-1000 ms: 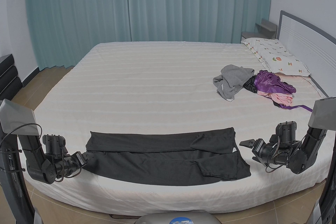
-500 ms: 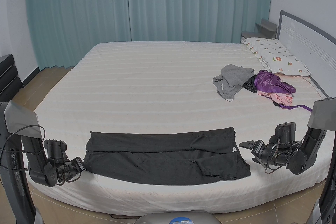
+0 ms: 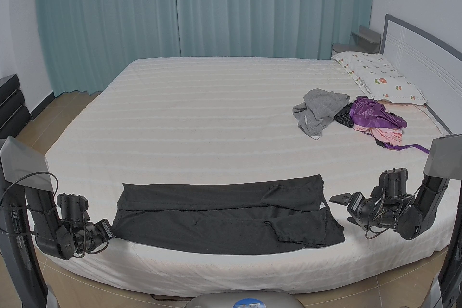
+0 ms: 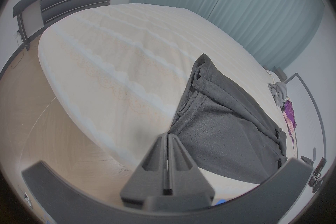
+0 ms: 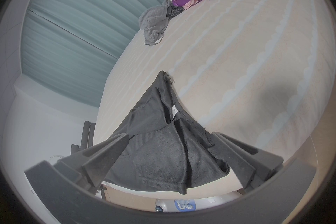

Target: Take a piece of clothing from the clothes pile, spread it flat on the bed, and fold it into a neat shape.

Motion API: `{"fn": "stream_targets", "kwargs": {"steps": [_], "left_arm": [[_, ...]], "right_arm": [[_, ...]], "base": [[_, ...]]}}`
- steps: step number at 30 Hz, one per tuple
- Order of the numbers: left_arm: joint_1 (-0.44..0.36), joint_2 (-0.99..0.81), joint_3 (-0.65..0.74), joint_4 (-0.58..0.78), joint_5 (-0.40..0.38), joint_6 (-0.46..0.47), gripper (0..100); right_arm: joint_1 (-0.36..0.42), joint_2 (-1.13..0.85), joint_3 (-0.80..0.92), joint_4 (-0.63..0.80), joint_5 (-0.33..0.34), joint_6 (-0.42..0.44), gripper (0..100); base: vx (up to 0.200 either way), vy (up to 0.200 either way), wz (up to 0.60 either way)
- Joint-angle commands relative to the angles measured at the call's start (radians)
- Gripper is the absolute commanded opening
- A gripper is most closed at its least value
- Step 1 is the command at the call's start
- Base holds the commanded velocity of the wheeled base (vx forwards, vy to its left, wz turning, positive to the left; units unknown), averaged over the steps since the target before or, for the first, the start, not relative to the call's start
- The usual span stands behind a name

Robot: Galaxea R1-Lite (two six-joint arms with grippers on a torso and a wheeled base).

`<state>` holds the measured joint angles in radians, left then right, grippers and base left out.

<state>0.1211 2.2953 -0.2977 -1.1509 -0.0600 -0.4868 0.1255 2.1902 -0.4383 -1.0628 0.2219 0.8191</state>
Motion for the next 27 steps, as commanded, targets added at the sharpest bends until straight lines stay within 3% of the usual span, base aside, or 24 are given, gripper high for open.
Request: {"fn": "stream_targets", "kwargs": {"steps": [1,3,4,13,18,27], "left_arm": [[0.002,-0.002,0.017,-0.001,0.0,0.01,0],[0.0,-0.004,0.018,0.0,-0.001,0.011,0],[0.0,-0.004,0.017,0.002,-0.001,0.011,100],[0.022,-0.063,-0.006,-0.001,-0.02,-0.003,100],[0.034,-0.102,-0.107,0.013,-0.1,-0.047,100],[-0.011,0.021,-0.319,0.158,-0.126,-0.026,100]], "right_arm": [[0.002,0.002,0.001,0.001,0.001,0.0,100],[0.002,0.0,0.001,0.0,0.001,0.0,100],[0.002,0.0,0.001,0.001,0.001,0.0,100],[0.002,0.003,-0.002,0.0,0.004,0.0,100],[0.011,0.019,0.006,-0.002,0.019,0.003,100],[0.025,0.071,0.004,-0.014,0.022,0.002,100]], "base": [[0.0,0.0,0.0],[0.0,0.0,0.0],[0.0,0.0,0.0],[0.0,0.0,0.0],[0.0,0.0,0.0],[0.0,0.0,0.0]]}}
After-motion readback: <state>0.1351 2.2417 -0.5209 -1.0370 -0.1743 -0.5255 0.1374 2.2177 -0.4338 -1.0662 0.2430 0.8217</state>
